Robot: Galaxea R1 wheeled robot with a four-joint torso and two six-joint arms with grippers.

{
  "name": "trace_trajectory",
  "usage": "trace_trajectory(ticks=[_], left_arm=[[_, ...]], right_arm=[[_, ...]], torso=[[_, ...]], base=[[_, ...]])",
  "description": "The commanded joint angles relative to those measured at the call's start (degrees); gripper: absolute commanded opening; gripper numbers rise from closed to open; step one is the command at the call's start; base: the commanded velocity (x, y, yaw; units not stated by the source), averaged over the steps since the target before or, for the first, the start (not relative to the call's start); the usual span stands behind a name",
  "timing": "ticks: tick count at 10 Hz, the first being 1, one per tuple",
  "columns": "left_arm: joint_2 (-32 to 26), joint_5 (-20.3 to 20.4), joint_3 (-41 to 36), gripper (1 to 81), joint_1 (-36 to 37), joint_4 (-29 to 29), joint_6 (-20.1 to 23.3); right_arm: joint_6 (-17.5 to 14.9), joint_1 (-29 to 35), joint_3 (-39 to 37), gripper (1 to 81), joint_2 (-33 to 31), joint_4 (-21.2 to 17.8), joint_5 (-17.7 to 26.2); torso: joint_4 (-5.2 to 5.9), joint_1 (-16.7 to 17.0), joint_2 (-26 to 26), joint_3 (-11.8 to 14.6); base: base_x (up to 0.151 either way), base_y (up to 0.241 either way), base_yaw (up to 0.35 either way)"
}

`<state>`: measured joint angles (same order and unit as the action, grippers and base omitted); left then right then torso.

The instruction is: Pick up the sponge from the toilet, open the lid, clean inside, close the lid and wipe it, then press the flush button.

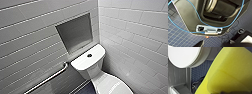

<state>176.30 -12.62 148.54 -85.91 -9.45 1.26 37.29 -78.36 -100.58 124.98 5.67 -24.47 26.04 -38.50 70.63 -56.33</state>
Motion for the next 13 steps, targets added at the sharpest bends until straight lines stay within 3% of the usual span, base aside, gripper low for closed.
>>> trace_trajectory(ticks=[1, 2, 4, 6, 11, 13], left_arm=[[-0.69, -5.14, 0.08, 81.1, -0.45, -0.04, 0.06], [-0.59, -5.14, 0.08, 81.1, -0.19, -0.04, 0.06], [-0.59, -5.05, 0.09, 81.1, -0.19, -0.04, 0.06], [-0.42, -5.05, 0.08, 81.1, -0.01, -0.04, 0.06], [-0.33, -5.05, 0.17, 81.1, -0.01, 0.04, 0.06], [-0.33, -5.14, 0.17, 81.1, -0.01, 0.04, -0.03]], right_arm=[[-4.42, 11.49, 14.44, 1.0, -10.41, 2.24, 8.82], [-4.42, 16.23, 18.84, 1.0, -12.96, 2.07, 10.74], [-4.42, 26.95, 21.85, 1.0, -13.06, 1.1, 19.26], [-4.07, 38.46, 21.15, 1.0, -8.51, 0.84, 31.65], [-3.98, 50.96, 5.42, 1.0, 9.77, 1.8, 46.86], [-4.07, 53.25, -1.78, 1.0, 16.8, 2.51, 48.46]], torso=[[0.0, 0.0, 0.0, 0.0], [0.0, 0.0, -0.02, 0.0], [0.0, 0.0, 0.0, 0.0], [0.0, 0.0, -0.02, 0.0], [0.0, 0.0, -0.02, 0.0], [0.0, 0.0, -0.02, -0.02]], base=[[0.0, 0.0, 0.0], [0.0, 0.0, 0.0], [0.0, 0.0, 0.0], [0.0, 0.0, 0.0], [0.0, 0.0, 0.0], [0.0, 0.0, 0.0]])
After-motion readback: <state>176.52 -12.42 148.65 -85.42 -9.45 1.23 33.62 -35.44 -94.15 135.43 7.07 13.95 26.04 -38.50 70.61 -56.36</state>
